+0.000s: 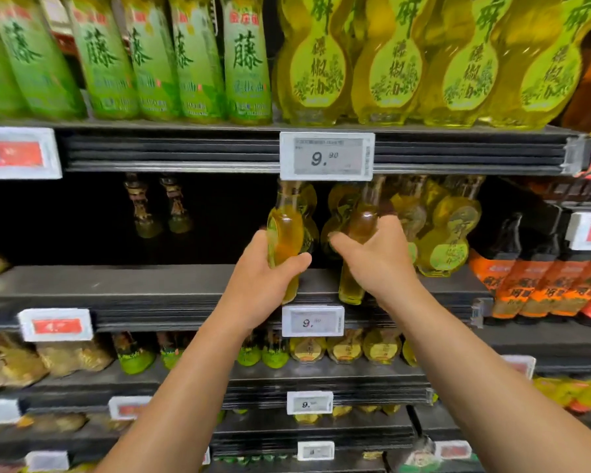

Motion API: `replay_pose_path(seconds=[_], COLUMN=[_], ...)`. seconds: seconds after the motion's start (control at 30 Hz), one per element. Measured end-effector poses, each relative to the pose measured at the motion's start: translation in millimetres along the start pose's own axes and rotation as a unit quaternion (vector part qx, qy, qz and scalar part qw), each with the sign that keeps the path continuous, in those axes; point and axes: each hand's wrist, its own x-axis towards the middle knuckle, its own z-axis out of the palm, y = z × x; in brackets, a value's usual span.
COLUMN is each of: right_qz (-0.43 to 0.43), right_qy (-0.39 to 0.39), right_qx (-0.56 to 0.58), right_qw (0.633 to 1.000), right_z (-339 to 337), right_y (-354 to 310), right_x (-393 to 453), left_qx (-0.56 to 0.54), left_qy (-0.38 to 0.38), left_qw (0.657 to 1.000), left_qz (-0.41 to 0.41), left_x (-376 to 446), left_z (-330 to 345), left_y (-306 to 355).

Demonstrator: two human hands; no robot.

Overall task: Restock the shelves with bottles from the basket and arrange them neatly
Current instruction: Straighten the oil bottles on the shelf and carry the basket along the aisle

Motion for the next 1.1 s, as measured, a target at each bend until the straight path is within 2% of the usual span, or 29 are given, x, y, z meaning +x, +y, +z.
replay_pose_path(seconds=[0.2,0.37,0.5,0.67,0.73,0.83,0.9,0.97,1.03,1.1], right_qz=[-0.049,-0.072,-0.045,-0.01,-0.035,-0.134,-0.178,-0.193,-0.189,-0.173], right_qy=[-0.023,-0.099,-0.129,-0.193,-0.19,-0.103,-0.089,-0.135,-0.181,-0.191], right_qx=[-0.027,-0.116,-0.163,-0.145,-0.179,-0.252,-0.216,-0.163,-0.169,-0.183], right_qw=[0.998,0.986,0.977,0.97,0.965,0.953,0.956,0.958,0.95,0.949], right_z=[8,-4,-19,-47,-61,-78,-76,-58,-29,0], right_y=[3,2,1,-6,-14,-33,-50,-62,-66,-59], right_x=[4,3,-5,-16,-21,-32,-40,-46,-49,-49], left_qx=[0.025,0.056,0.065,0.063,0.081,0.133,0.127,0.097,0.053,0.0], left_qy=[0.027,0.042,0.048,0.063,0.08,0.099,0.084,0.055,-0.003,-0.079], left_qw=[0.999,0.997,0.996,0.995,0.993,0.986,0.988,0.994,0.998,0.997], left_qz=[-0.009,-0.017,-0.026,-0.037,-0.033,-0.014,0.004,0.017,0.02,0.016], left_x=[4,4,3,-1,-4,-8,-10,-10,-8,-7], left_z=[0,0,0,-3,-5,-6,-7,-12,-21,-31], left_y=[-5,-5,-3,0,1,2,1,2,2,2])
